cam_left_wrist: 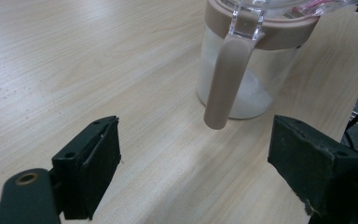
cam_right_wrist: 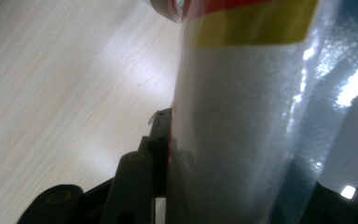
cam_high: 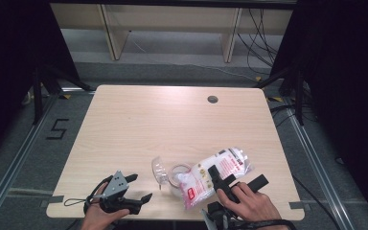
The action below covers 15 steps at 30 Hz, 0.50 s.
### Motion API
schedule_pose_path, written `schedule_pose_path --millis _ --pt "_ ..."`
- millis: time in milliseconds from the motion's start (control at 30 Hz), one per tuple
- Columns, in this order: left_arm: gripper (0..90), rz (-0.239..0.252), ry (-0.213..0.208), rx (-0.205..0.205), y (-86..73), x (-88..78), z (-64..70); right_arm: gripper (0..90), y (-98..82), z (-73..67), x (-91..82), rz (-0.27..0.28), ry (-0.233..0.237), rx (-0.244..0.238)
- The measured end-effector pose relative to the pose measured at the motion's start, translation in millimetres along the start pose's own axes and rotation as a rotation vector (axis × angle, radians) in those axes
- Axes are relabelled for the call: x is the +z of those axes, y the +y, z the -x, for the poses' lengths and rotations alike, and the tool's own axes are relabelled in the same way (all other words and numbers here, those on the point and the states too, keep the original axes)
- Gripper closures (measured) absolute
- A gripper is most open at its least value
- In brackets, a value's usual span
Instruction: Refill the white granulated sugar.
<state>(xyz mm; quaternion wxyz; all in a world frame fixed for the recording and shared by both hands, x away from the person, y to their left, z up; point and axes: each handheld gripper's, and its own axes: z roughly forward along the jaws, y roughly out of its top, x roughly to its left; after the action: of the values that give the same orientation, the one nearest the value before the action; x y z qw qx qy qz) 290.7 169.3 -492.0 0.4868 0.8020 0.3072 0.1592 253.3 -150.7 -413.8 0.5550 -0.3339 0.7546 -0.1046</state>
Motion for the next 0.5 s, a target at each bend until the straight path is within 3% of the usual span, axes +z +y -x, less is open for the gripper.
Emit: schedule_pose_path --millis 367,467,500 --pt "16.2 0.001 0.000 0.001 0.1 -0.1 0.0 68.2 0.3 -0.4 0.7 0.007 0.001 0.008" --pt "16.2 -0.003 0.005 0.001 0.3 -0.7 0.1 68.5 -0.9 -0.7 0.7 0.012 0.000 0.021" --pt "16.2 -0.002 0.005 0.000 0.3 -0.8 0.0 68.6 -1.7 -2.3 0.8 0.008 -0.006 0.049"
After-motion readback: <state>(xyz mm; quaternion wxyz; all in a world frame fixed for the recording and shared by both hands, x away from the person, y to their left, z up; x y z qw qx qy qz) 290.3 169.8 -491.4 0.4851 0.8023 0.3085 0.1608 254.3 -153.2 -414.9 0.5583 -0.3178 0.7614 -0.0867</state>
